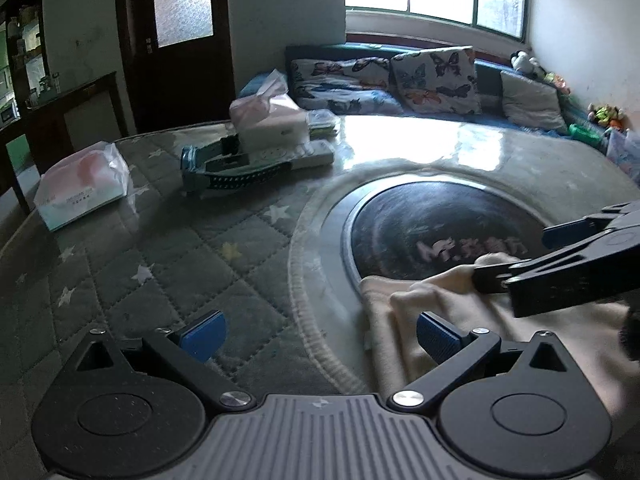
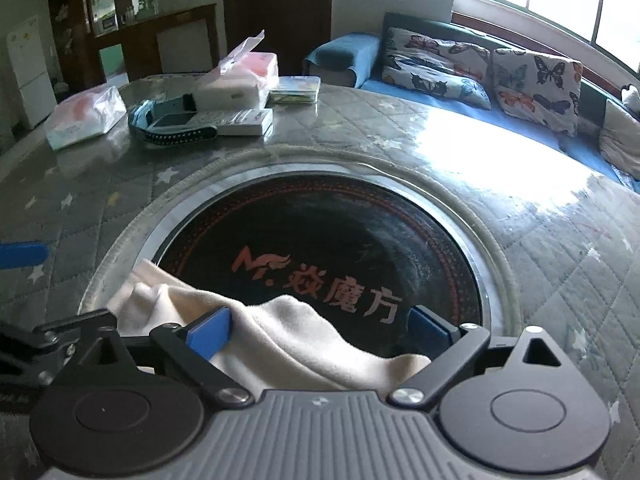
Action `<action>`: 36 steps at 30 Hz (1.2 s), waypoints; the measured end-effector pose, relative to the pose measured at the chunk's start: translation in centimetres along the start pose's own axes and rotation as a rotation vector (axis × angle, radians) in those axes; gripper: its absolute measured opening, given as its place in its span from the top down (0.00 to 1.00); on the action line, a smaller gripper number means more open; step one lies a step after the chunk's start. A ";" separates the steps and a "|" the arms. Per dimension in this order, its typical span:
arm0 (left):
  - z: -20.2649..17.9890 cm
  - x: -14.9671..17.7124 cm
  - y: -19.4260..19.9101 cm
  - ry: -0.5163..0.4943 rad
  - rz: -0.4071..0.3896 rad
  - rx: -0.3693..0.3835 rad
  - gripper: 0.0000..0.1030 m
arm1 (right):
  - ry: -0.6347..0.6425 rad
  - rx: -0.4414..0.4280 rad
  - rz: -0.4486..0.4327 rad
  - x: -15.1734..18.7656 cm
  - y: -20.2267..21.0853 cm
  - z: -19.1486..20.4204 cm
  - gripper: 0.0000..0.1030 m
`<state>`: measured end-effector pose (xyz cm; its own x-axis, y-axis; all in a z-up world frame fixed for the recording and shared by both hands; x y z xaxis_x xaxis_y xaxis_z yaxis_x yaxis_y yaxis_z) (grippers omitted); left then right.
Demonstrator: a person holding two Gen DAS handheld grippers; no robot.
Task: Fold clothes
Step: 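Lift the hem and fold it toward the collar with both grippers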
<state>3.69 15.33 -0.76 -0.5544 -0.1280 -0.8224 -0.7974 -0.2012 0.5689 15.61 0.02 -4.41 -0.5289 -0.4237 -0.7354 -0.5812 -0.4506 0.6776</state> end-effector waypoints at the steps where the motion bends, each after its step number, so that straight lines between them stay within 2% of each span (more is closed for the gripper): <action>1: -0.3 -0.1 0.0 -0.003 -0.002 0.005 0.00 | -0.003 0.002 -0.006 -0.1 0.1 -0.2 0.07; 10: -2.5 -0.3 -1.9 -0.072 0.016 -0.012 0.00 | -0.011 0.043 -0.057 -0.3 3.9 -3.6 0.06; 16: -1.7 0.4 -2.2 -0.093 0.029 -0.070 0.00 | -0.014 0.129 -0.026 3.3 6.9 -8.3 0.06; 21: -1.3 0.4 -2.2 -0.088 0.031 -0.079 0.00 | -0.014 0.229 0.000 6.5 8.0 -11.7 0.06; 23: -1.4 0.4 -2.2 -0.098 0.028 -0.084 0.00 | -0.035 0.234 -0.006 7.1 8.1 -12.8 0.03; 29: -1.5 0.3 -1.7 -0.108 0.028 -0.086 0.00 | -0.053 0.244 -0.062 6.1 8.5 -13.2 0.03; 36: -2.4 0.5 -0.2 -0.143 0.020 -0.058 0.00 | -0.011 0.196 -0.058 6.0 9.1 -11.6 0.03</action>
<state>4.17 13.01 -1.28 -0.6013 0.0061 -0.7990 -0.7732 -0.2567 0.5799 14.35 -15.76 -2.60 -0.4970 -0.3927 -0.7738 -0.7193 -0.3123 0.6205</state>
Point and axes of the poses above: each gripper's, at about its wrist camera, not at the fingertips, and y roughly against the way its jaws point, z to its left, x to its underside, the point moved 6 cm from there along -y, roughly the way its jaws point, and after that the axes turned 7 degrees about -z, right-handed, at the moved point
